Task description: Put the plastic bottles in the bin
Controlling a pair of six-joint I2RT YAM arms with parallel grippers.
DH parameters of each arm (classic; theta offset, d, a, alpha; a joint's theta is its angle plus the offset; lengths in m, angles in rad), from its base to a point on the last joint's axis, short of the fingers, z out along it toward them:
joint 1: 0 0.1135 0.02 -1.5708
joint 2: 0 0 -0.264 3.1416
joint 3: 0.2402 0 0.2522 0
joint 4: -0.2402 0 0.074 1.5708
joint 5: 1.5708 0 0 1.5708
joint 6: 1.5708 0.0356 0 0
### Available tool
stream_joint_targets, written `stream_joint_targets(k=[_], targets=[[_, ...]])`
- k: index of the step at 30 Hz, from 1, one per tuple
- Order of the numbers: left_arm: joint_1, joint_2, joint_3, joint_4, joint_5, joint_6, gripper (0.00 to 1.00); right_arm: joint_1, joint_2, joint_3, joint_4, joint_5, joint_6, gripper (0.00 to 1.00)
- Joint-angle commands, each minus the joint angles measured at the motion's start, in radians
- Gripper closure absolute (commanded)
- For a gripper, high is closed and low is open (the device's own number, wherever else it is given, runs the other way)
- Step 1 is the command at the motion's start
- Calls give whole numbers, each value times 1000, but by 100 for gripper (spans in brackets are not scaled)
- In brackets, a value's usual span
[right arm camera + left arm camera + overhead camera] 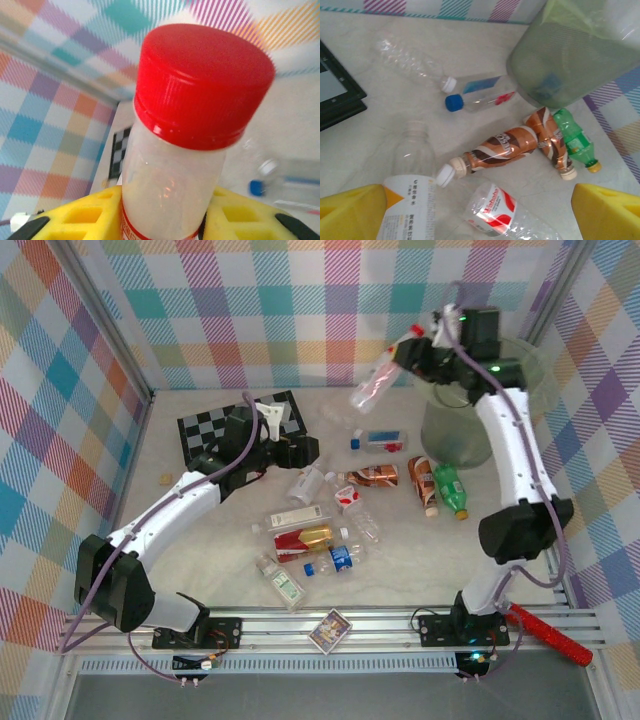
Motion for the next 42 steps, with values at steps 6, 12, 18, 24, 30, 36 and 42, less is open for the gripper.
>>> stream_joint_targets(k=[6, 12, 18, 24, 30, 36, 42], targets=[[29, 44, 84, -190, -151, -39, 8, -213, -90, 137, -163, 212, -136, 63], [51, 69, 114, -279, -256, -9, 11, -236, -96, 116, -203, 536, -270, 64], [69, 100, 141, -344, -276, -3, 11, -238, -31, 63, -155, 669, -354, 64], [74, 104, 135, -348, -263, -12, 11, -237, 102, 114, -181, 671, -385, 63], [87, 115, 153, -382, -256, -3, 12, -238, 197, 105, -207, 678, -403, 62], [110, 151, 184, -405, -241, 35, 13, -238, 283, 97, -222, 676, -413, 56], [141, 194, 211, -423, -235, 110, 13, -246, 343, 109, -251, 671, -423, 34]])
